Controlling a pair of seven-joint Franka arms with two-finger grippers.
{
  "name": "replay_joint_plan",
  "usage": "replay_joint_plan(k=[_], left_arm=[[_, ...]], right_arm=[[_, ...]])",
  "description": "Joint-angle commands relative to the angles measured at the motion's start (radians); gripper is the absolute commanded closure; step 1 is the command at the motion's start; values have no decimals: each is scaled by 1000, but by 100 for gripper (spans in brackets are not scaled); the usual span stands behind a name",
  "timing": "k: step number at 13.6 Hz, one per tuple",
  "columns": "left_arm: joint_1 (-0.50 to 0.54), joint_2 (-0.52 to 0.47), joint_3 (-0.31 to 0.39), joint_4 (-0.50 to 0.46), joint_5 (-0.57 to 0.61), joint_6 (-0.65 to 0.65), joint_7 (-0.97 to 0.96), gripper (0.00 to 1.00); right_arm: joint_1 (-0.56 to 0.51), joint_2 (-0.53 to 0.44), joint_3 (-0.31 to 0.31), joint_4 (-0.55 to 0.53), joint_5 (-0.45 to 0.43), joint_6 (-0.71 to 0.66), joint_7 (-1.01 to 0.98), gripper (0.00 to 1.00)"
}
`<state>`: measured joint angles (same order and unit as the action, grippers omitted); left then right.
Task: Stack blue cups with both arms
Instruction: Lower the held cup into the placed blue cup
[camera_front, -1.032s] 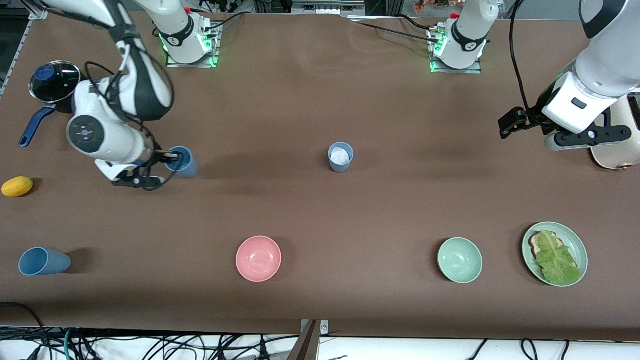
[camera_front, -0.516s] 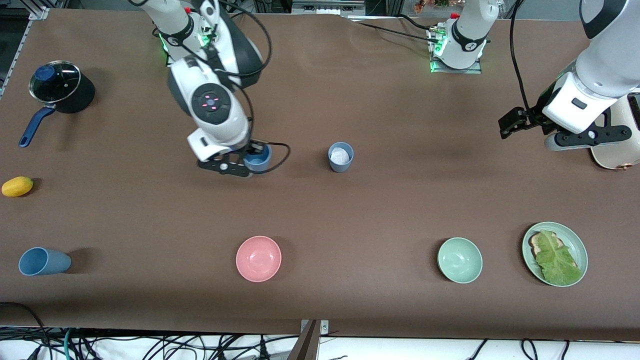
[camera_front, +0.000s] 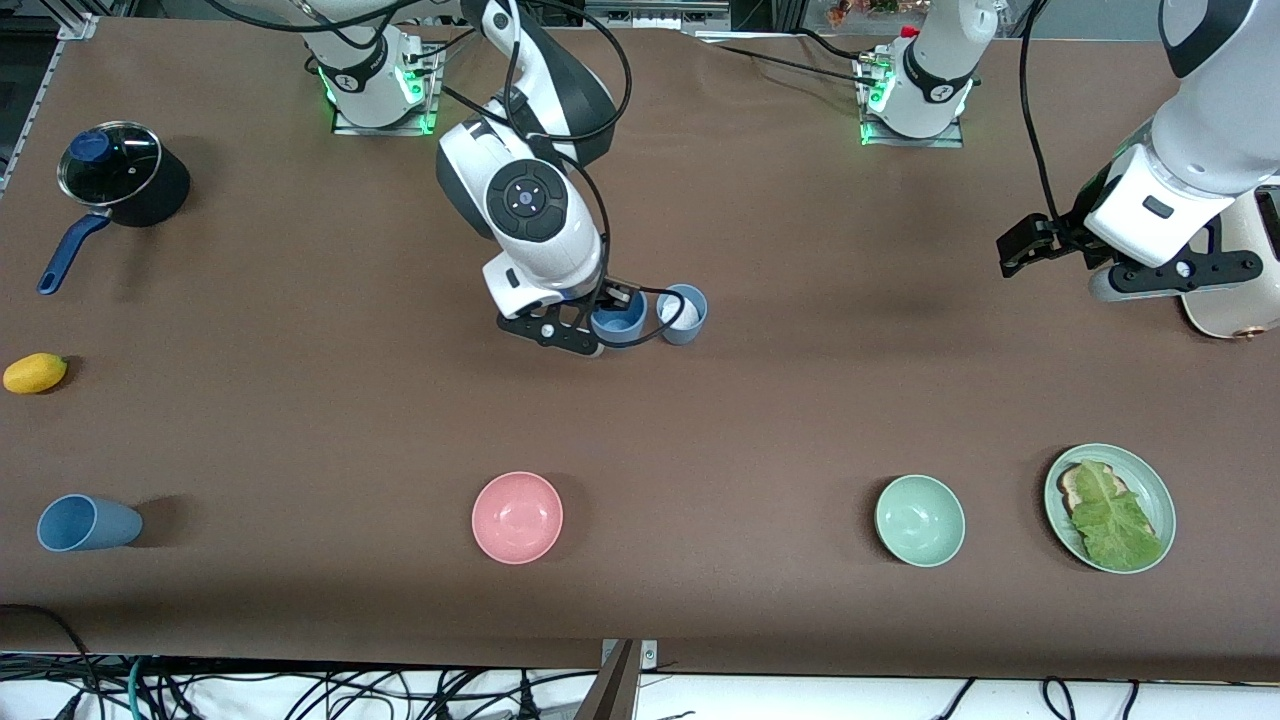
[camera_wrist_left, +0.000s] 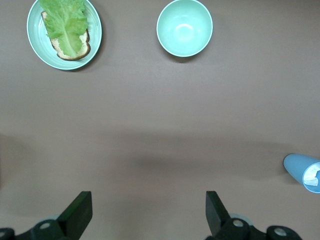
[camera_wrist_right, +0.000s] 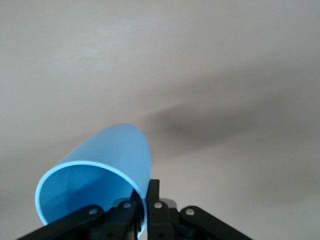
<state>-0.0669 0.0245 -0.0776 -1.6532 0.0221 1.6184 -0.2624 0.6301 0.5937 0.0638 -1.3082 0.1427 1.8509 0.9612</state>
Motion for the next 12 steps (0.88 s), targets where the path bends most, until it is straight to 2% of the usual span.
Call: replay_joint_plan(k=[1, 5, 12], left_arm=[[-1, -18, 4, -14, -17, -6, 9, 0], [-1, -18, 4, -14, -17, -6, 9, 0], [-1, -18, 4, -14, -17, -6, 9, 0]], right_arm=[[3, 52, -9, 107, 72, -29, 25, 100], [14, 104, 4, 165, 135, 0, 66, 100], [39, 155, 10, 165, 165, 22, 70, 100]])
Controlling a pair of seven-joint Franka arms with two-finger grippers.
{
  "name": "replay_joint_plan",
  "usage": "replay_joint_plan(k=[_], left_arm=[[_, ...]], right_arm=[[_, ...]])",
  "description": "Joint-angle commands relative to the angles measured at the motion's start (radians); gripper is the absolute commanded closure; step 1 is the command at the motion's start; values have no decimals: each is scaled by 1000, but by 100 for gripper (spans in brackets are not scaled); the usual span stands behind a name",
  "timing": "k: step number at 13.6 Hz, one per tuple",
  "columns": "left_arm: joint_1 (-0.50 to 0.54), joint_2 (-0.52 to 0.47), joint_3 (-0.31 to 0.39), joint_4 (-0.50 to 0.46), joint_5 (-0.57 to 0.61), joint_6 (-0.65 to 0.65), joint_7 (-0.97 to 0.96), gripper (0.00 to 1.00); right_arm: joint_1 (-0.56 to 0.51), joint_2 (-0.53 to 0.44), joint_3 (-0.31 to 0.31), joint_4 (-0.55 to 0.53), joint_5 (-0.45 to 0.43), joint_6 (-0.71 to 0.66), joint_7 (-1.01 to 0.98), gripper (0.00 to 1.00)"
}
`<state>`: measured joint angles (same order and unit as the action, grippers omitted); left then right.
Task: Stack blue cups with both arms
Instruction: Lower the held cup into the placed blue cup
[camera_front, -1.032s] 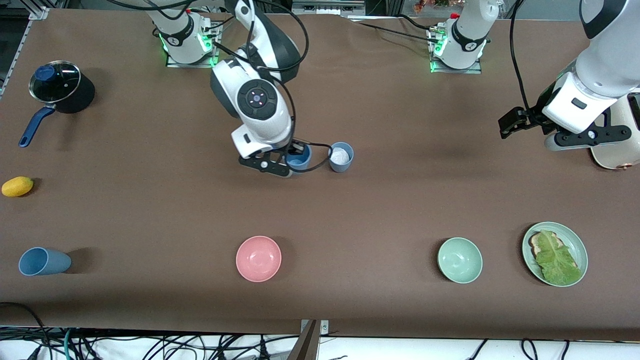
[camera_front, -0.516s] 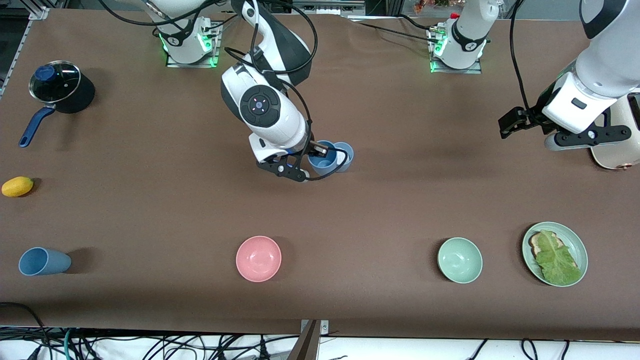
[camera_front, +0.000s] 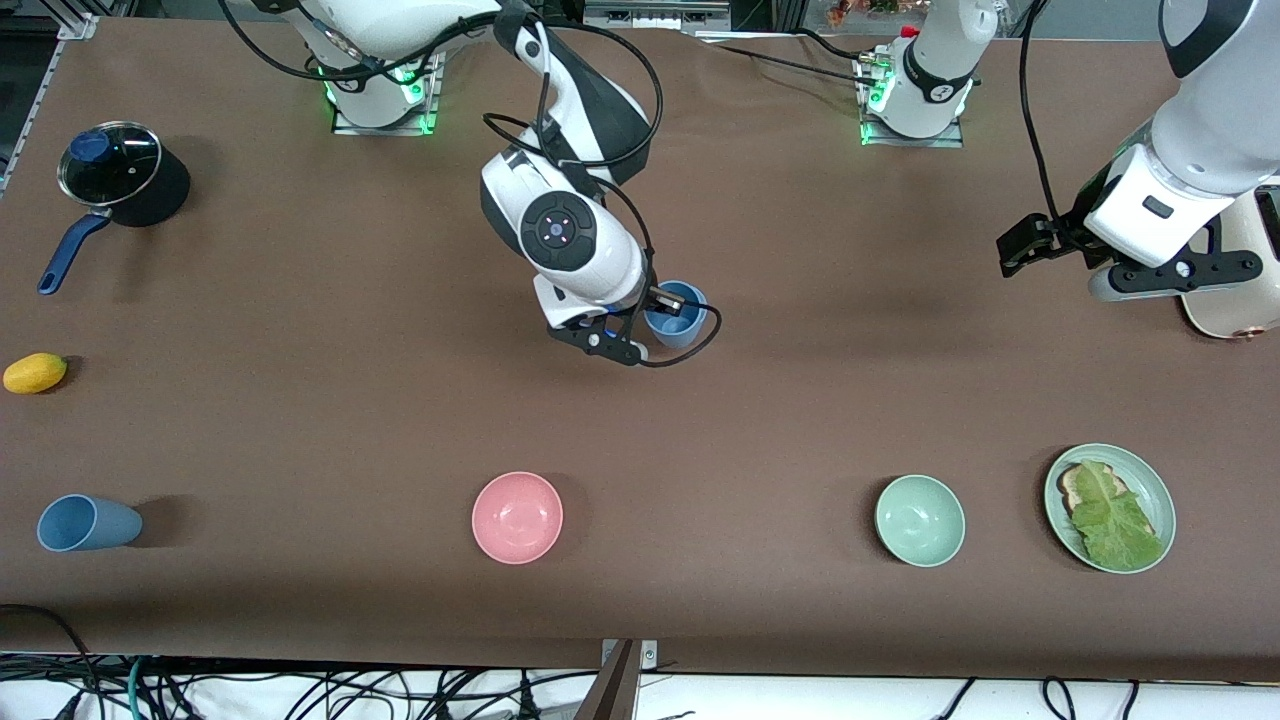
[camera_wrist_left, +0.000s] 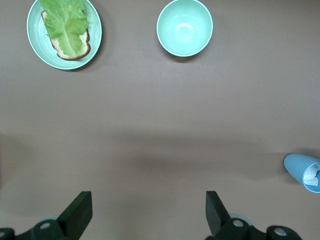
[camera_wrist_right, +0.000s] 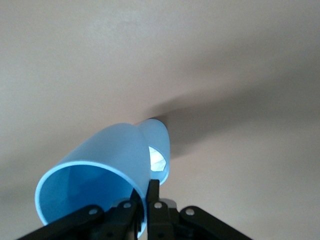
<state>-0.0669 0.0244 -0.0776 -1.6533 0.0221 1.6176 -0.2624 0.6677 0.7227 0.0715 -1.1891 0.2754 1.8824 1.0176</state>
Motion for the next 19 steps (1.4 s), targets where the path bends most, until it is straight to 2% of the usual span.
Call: replay_joint_plan(k=[1, 19], left_arm=[[-1, -18, 4, -14, -17, -5, 9, 0], [-1, -17, 4, -13, -17, -5, 8, 0]], right_arm=[[1, 26, 4, 45, 48, -12, 16, 100], [10, 26, 4, 20, 87, -92, 19, 100]])
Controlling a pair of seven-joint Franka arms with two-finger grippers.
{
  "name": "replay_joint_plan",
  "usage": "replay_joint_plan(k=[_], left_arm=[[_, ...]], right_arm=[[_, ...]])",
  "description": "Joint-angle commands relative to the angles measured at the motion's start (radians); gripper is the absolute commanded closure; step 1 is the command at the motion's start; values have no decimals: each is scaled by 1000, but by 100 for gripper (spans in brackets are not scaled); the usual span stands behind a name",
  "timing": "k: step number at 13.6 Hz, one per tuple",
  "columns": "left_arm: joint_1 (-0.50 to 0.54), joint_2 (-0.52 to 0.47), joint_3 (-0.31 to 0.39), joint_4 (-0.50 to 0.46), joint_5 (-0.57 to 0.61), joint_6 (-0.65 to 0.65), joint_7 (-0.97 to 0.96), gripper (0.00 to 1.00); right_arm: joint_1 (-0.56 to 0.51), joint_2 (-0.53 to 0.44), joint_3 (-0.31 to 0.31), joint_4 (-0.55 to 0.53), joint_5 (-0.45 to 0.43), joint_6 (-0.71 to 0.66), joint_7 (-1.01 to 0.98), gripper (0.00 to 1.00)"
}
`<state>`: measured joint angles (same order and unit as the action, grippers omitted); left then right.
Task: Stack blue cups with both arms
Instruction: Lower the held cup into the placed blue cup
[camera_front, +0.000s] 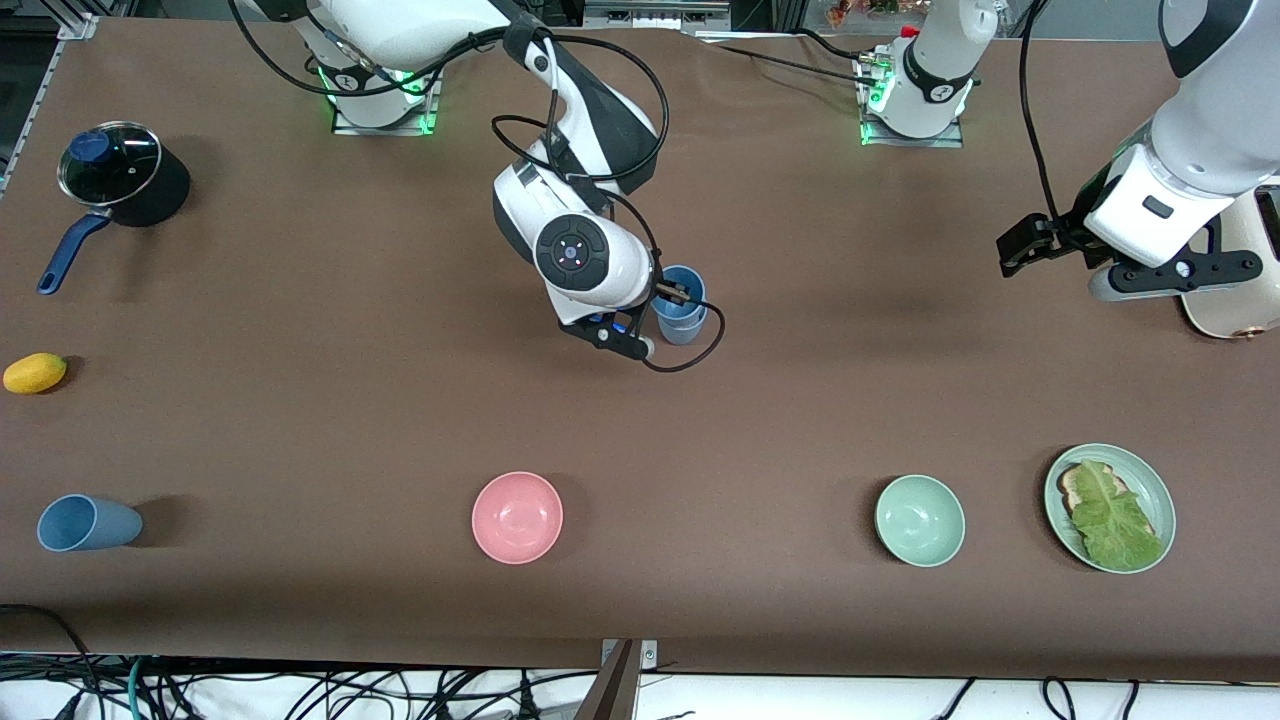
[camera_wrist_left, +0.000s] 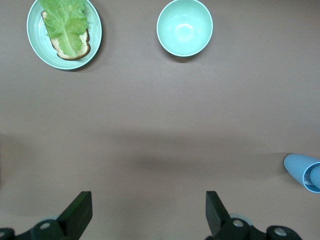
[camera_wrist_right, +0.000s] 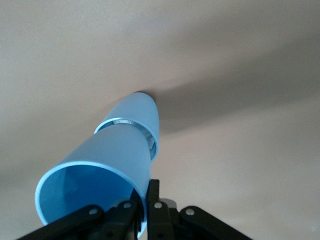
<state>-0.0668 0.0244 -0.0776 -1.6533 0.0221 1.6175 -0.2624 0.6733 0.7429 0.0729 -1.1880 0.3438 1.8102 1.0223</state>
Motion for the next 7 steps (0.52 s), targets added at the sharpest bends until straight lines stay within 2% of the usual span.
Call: replay_joint_plan(k=[1, 7], left_arm=[[-2, -17, 4, -14, -17, -5, 8, 0], [-2, -17, 4, -14, -17, -4, 9, 0]], right_arm=[[6, 6, 4, 19, 18, -20, 16, 100], [28, 6, 2, -10, 4, -16, 21, 100]])
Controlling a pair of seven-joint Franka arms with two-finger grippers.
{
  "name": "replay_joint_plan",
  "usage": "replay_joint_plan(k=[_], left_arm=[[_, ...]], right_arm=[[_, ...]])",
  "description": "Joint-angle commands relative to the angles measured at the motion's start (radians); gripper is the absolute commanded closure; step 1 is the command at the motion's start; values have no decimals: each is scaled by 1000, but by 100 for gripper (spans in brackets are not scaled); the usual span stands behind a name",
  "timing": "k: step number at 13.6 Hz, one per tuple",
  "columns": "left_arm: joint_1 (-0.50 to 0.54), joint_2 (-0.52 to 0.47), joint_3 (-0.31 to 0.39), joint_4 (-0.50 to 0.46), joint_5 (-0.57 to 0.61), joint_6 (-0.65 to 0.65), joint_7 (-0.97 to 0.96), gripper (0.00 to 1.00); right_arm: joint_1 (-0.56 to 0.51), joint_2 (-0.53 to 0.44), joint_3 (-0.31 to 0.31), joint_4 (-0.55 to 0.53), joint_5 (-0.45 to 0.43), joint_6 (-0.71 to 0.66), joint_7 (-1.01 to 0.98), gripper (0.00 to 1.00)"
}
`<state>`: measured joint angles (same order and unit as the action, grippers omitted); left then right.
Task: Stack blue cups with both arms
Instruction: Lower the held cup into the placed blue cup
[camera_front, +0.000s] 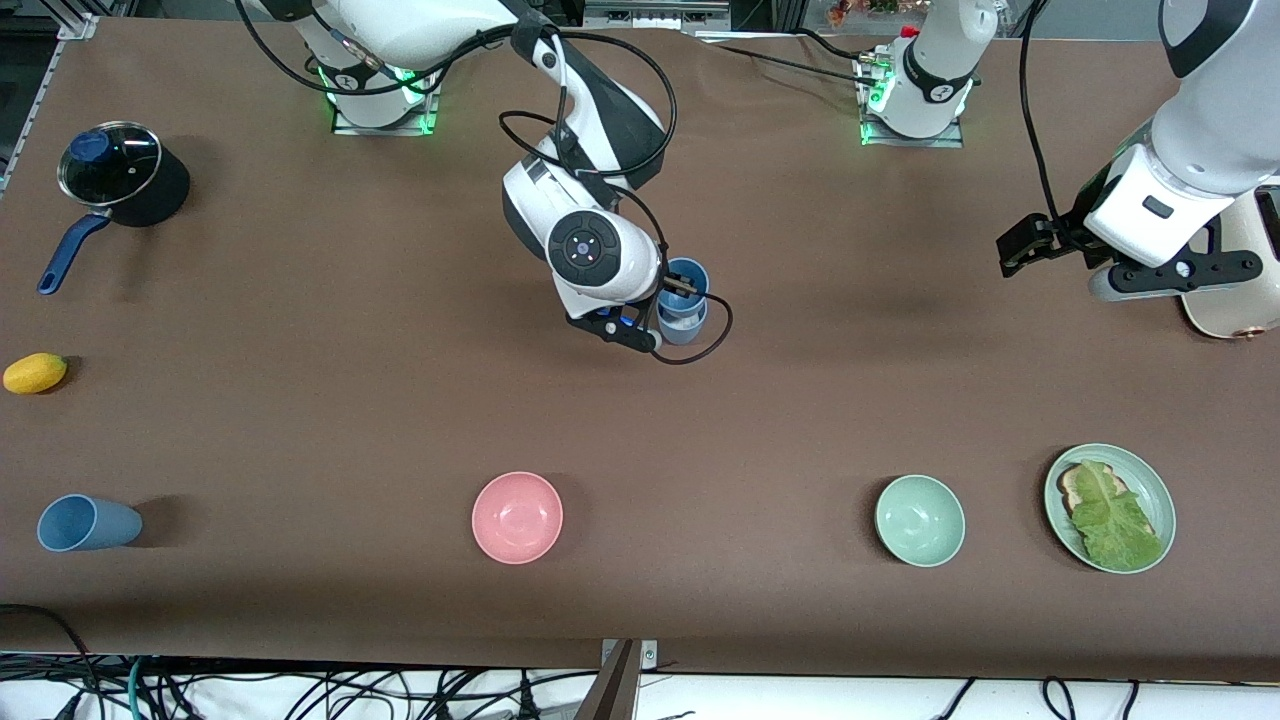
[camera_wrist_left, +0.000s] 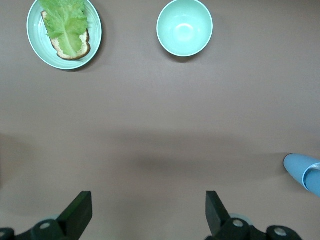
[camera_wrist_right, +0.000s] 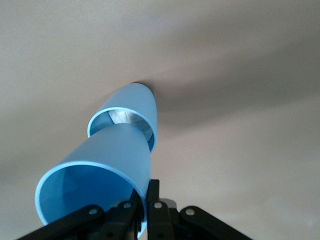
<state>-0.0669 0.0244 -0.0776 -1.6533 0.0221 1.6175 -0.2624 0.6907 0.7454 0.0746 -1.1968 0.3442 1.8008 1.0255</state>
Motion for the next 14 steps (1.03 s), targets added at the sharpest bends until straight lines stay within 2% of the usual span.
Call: replay_joint_plan(k=[1, 7, 14], left_arm=[[-1, -17, 4, -14, -17, -4, 9, 0], [4, -17, 6, -14, -17, -4, 9, 0], [4, -17, 6, -14, -16, -4, 9, 0]], right_arm=[[10, 3, 1, -3, 2, -8, 18, 100], [7, 11, -1, -9, -33, -4, -1, 100], [7, 15, -3, 2, -34, 9, 5, 100]])
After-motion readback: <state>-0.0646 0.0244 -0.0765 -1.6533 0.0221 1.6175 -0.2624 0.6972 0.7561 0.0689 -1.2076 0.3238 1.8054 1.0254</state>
